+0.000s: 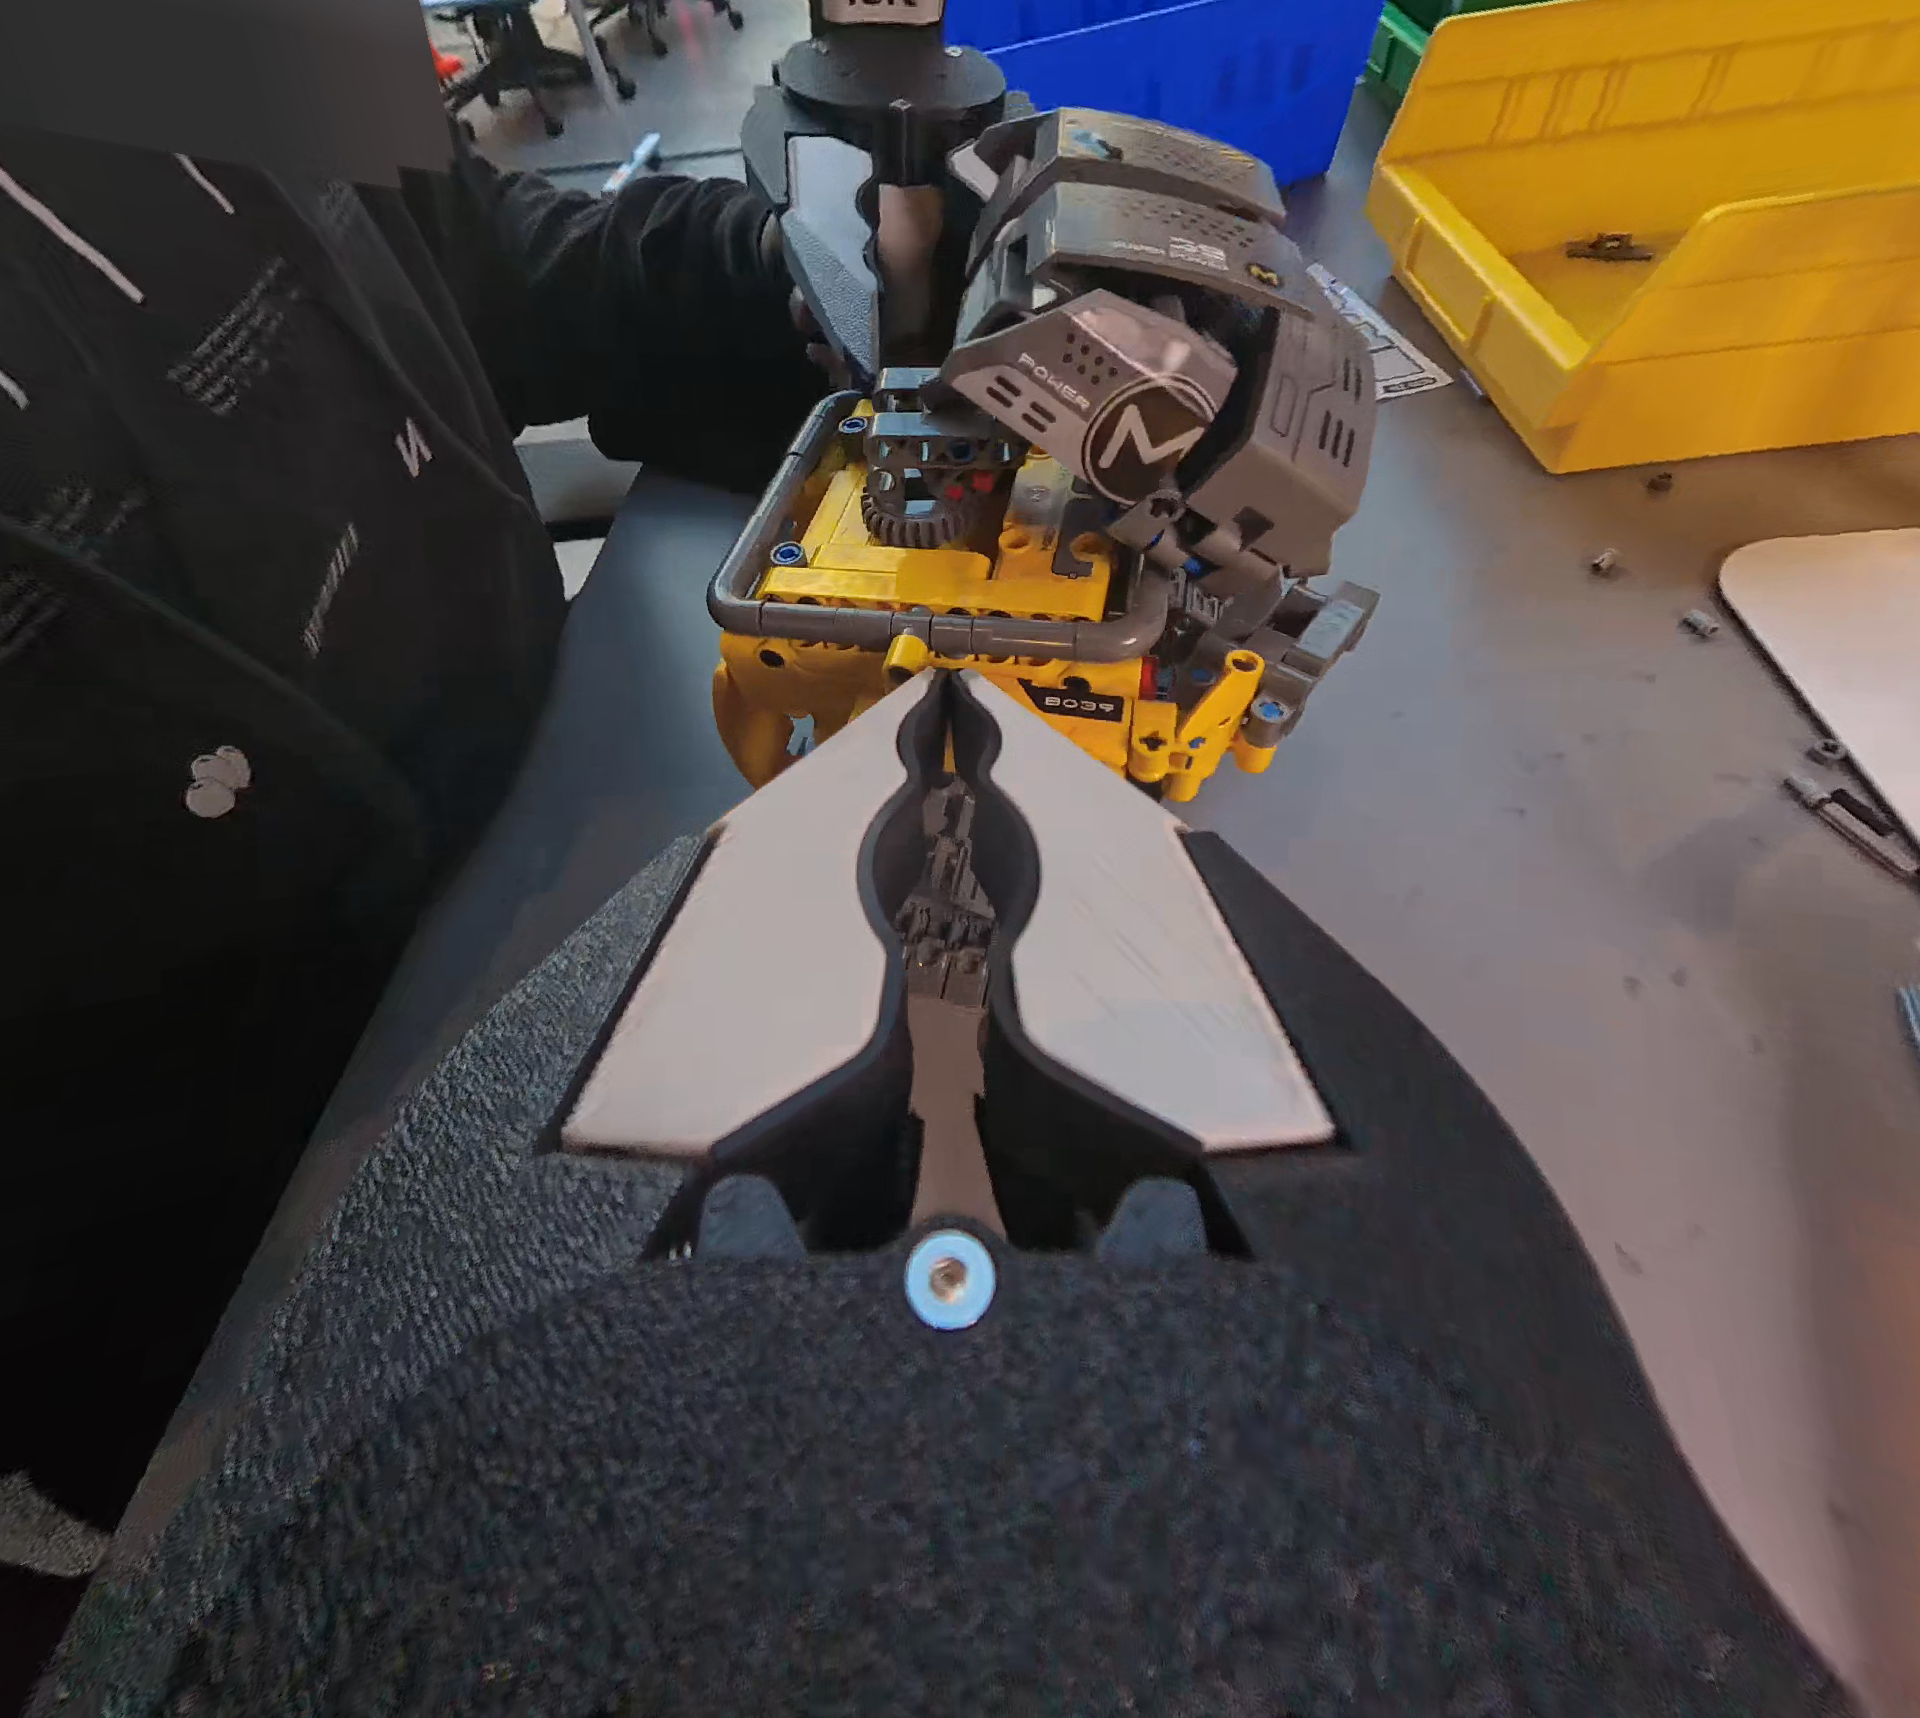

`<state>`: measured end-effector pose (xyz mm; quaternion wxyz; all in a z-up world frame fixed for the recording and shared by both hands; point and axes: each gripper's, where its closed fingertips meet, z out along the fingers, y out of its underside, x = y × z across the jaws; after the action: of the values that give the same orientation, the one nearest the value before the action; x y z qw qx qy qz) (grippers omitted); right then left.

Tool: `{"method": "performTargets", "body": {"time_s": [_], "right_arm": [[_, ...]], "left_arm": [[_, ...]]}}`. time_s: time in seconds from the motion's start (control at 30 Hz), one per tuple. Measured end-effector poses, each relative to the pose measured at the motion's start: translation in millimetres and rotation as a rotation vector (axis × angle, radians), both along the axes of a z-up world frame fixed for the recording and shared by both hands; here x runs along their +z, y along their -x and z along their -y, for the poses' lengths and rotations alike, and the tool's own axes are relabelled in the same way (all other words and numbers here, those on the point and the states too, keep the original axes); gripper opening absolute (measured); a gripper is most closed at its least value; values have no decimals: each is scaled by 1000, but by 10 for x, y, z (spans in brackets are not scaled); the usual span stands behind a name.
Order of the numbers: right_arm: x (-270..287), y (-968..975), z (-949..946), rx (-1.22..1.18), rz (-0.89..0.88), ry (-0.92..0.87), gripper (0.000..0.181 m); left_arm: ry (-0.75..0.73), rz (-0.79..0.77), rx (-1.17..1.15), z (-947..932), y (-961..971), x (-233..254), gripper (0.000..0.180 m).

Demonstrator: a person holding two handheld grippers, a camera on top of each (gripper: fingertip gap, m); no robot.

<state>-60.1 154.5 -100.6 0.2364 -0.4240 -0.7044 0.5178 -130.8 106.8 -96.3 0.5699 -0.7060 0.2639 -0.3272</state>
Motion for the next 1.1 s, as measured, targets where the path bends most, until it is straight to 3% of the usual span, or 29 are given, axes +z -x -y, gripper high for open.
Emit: {"method": "performTargets", "body": {"time_s": [0.33, 0.6, 0.8, 0.93, 1.1], "right_arm": [[-18, 63, -22, -49, -3, -74, 0], [-17, -13, 84, 85, -79, -590, 0], [-15, -54, 145, 186, -134, -781, 0], [-16, -100, 183, 185, -137, -743, 0], [-12, -172, 98, 60, -73, -482, 0]], "left_arm": [[2, 3, 3, 5, -1, -2, 35], [5, 5, -1, 9, -4, -1, 35], [3, -2, 6, 7, -2, -3, 36], [4, -2, 6, 2, -14, -3, 35], [9, -67, 36, -12, 17, -80, 29]]}}
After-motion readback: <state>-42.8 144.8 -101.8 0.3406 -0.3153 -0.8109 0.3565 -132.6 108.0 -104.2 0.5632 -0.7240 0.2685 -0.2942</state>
